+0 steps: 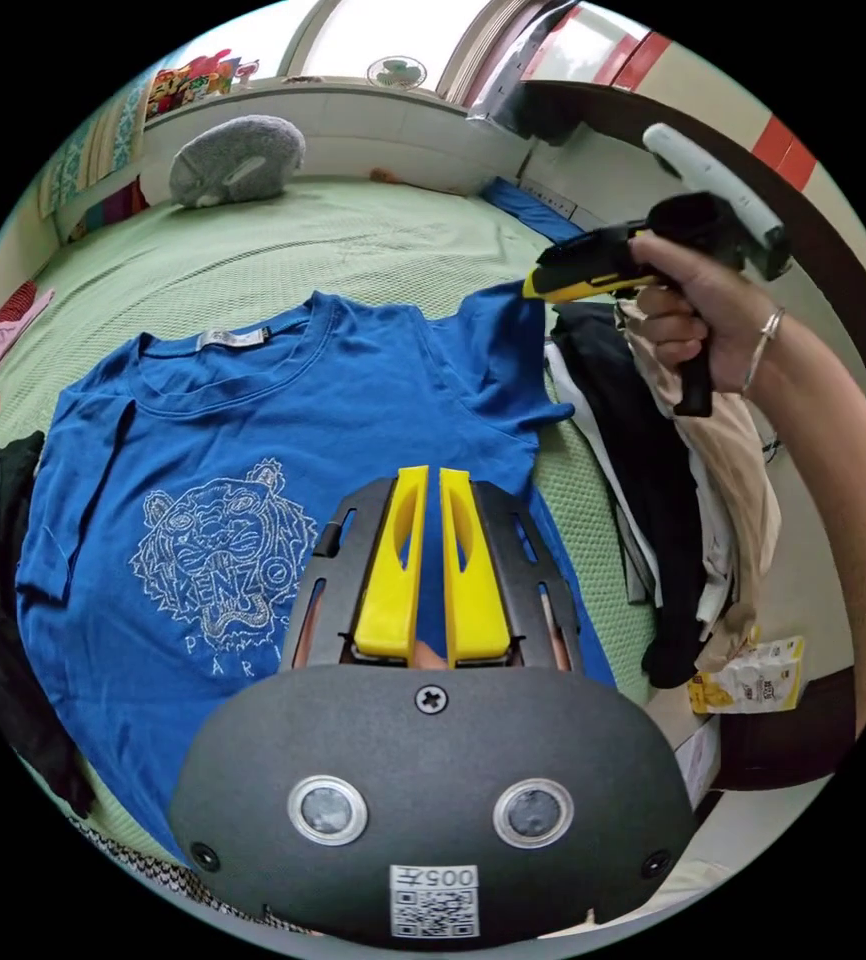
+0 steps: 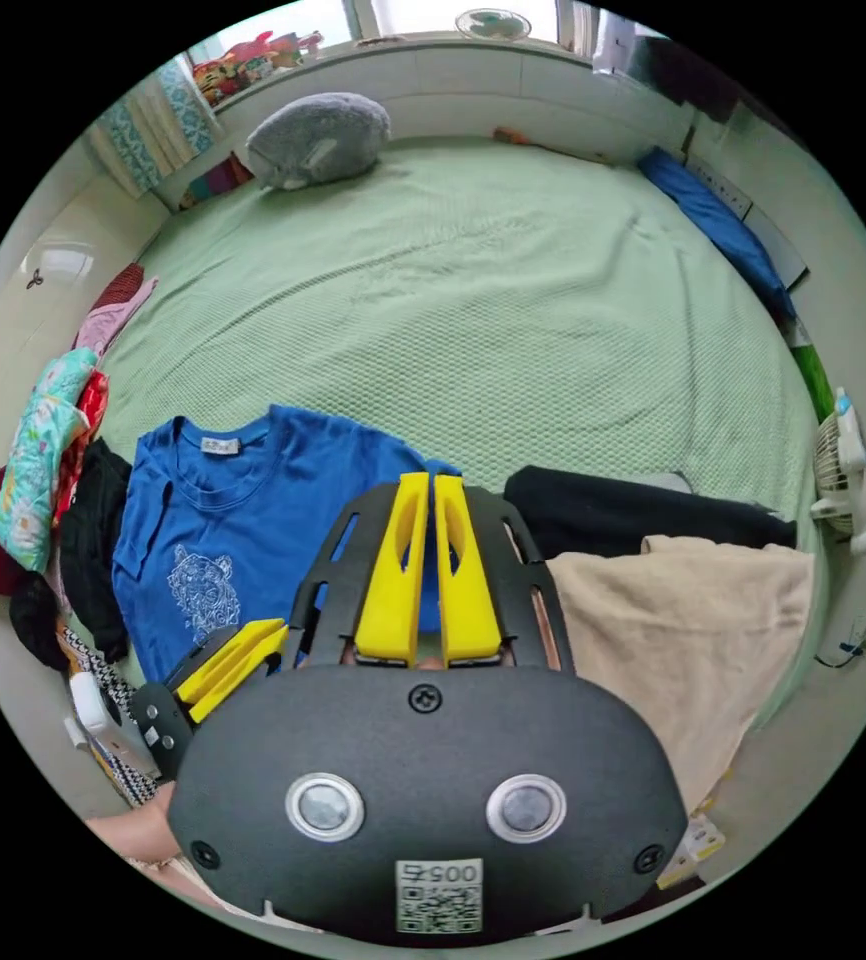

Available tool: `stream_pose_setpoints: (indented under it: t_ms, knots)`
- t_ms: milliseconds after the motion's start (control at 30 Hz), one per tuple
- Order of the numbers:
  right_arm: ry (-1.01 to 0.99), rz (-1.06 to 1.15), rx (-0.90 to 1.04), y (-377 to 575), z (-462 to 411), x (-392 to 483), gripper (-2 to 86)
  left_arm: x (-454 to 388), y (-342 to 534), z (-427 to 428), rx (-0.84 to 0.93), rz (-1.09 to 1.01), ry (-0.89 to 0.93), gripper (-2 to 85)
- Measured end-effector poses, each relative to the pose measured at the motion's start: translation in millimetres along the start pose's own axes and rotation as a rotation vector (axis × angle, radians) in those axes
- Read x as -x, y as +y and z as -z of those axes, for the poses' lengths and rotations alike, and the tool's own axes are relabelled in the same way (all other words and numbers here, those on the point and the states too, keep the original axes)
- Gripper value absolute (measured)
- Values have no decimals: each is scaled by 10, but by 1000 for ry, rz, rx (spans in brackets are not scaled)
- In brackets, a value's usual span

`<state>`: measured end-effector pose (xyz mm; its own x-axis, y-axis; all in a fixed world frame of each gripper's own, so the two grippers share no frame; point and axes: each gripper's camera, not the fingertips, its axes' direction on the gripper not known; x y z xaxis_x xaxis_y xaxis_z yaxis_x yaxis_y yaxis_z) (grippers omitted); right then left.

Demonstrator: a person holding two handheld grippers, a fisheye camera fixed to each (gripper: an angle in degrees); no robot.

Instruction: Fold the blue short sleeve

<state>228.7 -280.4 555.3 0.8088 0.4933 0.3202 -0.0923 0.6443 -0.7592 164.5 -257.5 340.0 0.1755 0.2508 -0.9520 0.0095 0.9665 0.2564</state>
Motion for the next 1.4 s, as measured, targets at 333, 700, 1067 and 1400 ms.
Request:
stream_pose_setpoints:
  t_ms: [333,700,1067,1400]
  knots:
    - [-65,254,-57,63,387,1027,19,168,-78,-270,44,79,-79,50]
    - [-233,101,55,584,-268,158,111,310,-190,-477,40,116,-20,49]
    - [-224,248,-45,827,-290,614,5,430,-260,-620,54,133,-46,49]
    - [-80,613,232,1337,-768,1450,39,635,-286,-651,63,181,-37,46]
